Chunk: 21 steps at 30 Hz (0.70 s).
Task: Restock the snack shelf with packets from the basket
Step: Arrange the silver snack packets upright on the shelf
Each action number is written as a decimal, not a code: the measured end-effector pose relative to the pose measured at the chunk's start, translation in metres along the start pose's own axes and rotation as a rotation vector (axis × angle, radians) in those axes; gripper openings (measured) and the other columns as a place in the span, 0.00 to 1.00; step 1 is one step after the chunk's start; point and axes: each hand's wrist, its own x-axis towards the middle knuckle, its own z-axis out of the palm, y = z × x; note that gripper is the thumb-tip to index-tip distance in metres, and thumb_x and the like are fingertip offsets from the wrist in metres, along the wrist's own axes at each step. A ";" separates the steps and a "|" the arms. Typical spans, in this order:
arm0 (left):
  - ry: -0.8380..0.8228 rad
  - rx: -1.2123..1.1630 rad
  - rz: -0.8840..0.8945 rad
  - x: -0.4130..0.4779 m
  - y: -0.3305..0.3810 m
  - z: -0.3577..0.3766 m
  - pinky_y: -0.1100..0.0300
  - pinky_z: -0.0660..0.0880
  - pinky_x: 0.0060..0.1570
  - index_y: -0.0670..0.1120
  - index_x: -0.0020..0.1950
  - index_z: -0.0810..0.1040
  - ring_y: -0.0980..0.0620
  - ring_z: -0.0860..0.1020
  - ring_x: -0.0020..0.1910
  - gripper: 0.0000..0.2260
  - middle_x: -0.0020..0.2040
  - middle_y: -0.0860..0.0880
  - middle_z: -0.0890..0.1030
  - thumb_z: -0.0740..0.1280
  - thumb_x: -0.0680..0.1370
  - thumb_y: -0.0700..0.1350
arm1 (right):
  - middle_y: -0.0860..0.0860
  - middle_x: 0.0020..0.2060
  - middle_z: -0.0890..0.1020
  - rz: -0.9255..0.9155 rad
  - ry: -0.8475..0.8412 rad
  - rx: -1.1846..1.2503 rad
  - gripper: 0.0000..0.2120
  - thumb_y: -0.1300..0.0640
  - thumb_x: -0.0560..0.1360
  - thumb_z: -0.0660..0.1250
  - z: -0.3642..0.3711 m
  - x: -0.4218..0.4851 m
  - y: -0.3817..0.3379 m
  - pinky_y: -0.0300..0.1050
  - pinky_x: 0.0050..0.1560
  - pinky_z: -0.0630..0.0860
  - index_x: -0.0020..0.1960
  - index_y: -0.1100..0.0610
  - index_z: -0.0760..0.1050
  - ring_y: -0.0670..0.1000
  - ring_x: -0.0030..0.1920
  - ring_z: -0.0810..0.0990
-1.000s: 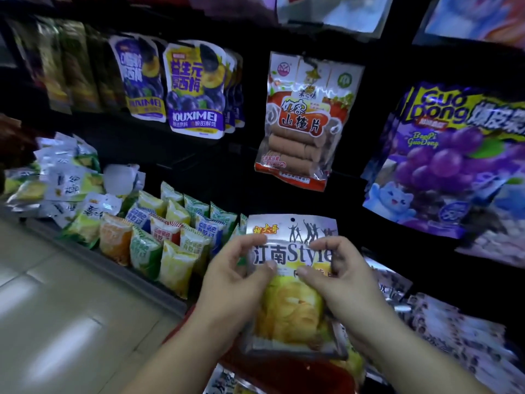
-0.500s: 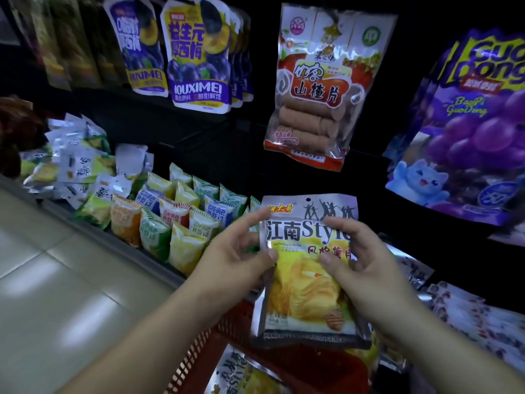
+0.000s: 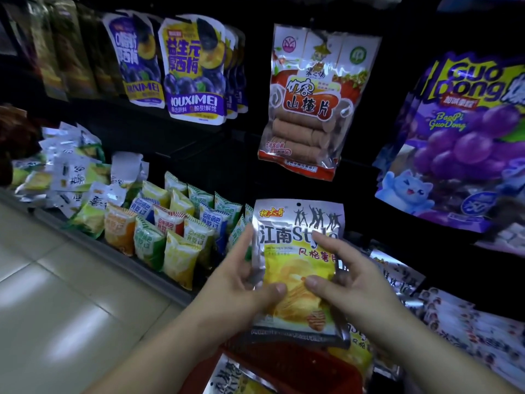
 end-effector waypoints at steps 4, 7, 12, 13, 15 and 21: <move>0.013 0.012 0.009 0.001 0.001 0.002 0.67 0.79 0.55 0.74 0.75 0.50 0.65 0.79 0.61 0.46 0.66 0.61 0.81 0.78 0.74 0.47 | 0.60 0.54 0.83 0.002 0.020 0.055 0.28 0.56 0.73 0.78 0.003 0.002 0.004 0.46 0.39 0.79 0.64 0.30 0.76 0.55 0.43 0.84; 0.146 0.038 0.057 0.005 -0.005 0.001 0.60 0.81 0.56 0.69 0.74 0.64 0.61 0.82 0.58 0.37 0.53 0.61 0.85 0.79 0.72 0.51 | 0.67 0.48 0.83 0.092 -0.054 0.188 0.36 0.60 0.66 0.82 0.001 0.002 0.005 0.46 0.32 0.78 0.66 0.32 0.76 0.60 0.38 0.84; -0.009 0.038 0.027 0.004 -0.006 -0.005 0.53 0.79 0.62 0.66 0.76 0.62 0.56 0.80 0.64 0.41 0.61 0.62 0.82 0.80 0.72 0.45 | 0.38 0.62 0.80 0.086 -0.095 0.135 0.45 0.69 0.66 0.81 -0.004 0.003 0.007 0.39 0.56 0.81 0.68 0.28 0.72 0.47 0.59 0.82; -0.033 0.055 0.020 0.003 -0.005 -0.006 0.54 0.80 0.60 0.67 0.76 0.61 0.56 0.81 0.62 0.41 0.61 0.64 0.81 0.79 0.73 0.42 | 0.35 0.64 0.77 0.069 -0.058 0.116 0.43 0.66 0.67 0.82 -0.004 0.004 0.008 0.42 0.62 0.80 0.68 0.28 0.73 0.47 0.62 0.80; 0.014 0.073 0.008 0.003 -0.007 -0.008 0.51 0.80 0.61 0.70 0.76 0.62 0.52 0.81 0.64 0.42 0.66 0.61 0.79 0.80 0.72 0.45 | 0.38 0.67 0.77 0.048 -0.003 0.116 0.39 0.61 0.67 0.83 -0.003 0.005 0.011 0.56 0.70 0.76 0.67 0.30 0.74 0.55 0.64 0.82; 0.146 0.091 -0.018 0.000 -0.007 -0.003 0.44 0.73 0.69 0.71 0.77 0.60 0.47 0.72 0.72 0.43 0.74 0.57 0.71 0.80 0.72 0.49 | 0.42 0.68 0.77 0.081 -0.113 0.119 0.37 0.73 0.73 0.74 -0.008 0.002 0.012 0.52 0.50 0.84 0.67 0.35 0.77 0.44 0.63 0.80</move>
